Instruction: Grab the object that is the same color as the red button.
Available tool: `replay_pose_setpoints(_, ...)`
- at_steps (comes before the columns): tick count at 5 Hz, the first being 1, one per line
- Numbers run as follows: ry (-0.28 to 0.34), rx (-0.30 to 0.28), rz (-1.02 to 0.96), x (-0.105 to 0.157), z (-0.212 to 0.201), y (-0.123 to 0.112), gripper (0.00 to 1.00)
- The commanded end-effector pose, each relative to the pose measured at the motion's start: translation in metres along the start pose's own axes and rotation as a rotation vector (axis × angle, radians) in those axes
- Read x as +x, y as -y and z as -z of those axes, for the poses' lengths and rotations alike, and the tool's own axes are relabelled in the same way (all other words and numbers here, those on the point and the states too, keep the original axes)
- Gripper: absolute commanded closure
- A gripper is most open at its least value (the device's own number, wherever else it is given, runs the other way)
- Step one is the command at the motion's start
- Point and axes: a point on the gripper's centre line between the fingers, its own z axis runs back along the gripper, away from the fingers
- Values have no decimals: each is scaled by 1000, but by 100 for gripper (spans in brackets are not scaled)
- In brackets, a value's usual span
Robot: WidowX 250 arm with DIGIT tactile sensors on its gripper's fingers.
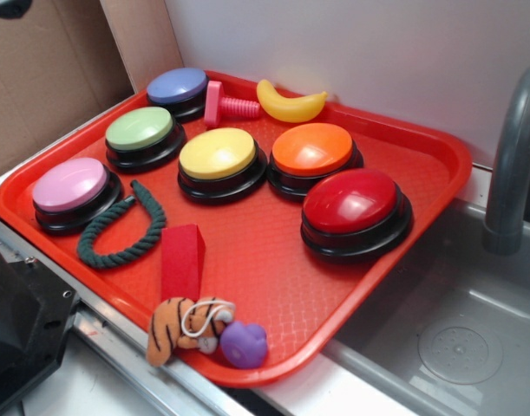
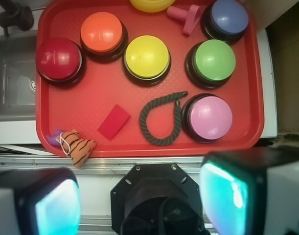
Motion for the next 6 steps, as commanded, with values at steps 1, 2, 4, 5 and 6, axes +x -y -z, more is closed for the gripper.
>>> replay_pose_setpoints(1, 0, 0, 0, 0, 0, 0, 0)
replay_pose_setpoints(2, 66, -34, -104, 2, 17, -2, 0)
replay_pose_setpoints(4, 107, -33, -383, 18, 77, 3, 0)
replay_pose_setpoints(5, 133, -17, -507, 30, 110, 12, 0)
replay_pose_setpoints(6, 66, -57, -610, 35, 142, 20, 0)
